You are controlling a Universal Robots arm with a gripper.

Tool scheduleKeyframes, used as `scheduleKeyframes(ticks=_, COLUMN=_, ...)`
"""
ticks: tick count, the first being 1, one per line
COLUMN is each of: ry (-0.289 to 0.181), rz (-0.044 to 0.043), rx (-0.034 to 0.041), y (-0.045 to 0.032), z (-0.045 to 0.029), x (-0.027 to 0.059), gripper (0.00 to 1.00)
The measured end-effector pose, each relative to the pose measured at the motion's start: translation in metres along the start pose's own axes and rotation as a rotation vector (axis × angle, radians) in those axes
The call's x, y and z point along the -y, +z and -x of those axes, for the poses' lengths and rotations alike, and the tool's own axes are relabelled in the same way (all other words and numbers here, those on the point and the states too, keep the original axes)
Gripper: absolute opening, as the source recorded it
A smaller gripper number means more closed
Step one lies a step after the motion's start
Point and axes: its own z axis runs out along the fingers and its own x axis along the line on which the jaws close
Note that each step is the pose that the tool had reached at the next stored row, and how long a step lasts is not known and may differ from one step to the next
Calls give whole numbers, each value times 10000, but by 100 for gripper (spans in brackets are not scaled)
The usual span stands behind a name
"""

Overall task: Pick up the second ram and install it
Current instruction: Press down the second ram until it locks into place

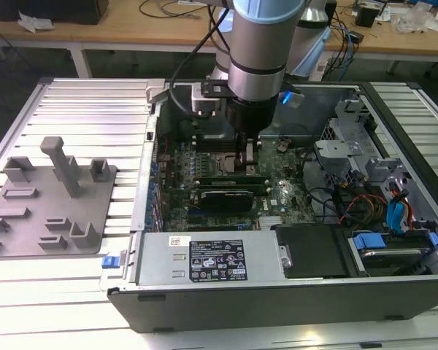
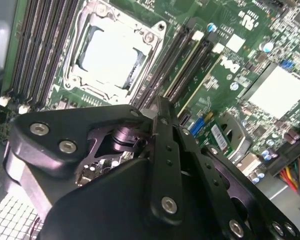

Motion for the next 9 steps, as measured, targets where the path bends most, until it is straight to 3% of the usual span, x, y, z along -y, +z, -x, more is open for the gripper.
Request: scheduleKeyframes(ticks=9, ry=0, rz=0, rx=1, y=-30, z=2, x=4, gripper=8)
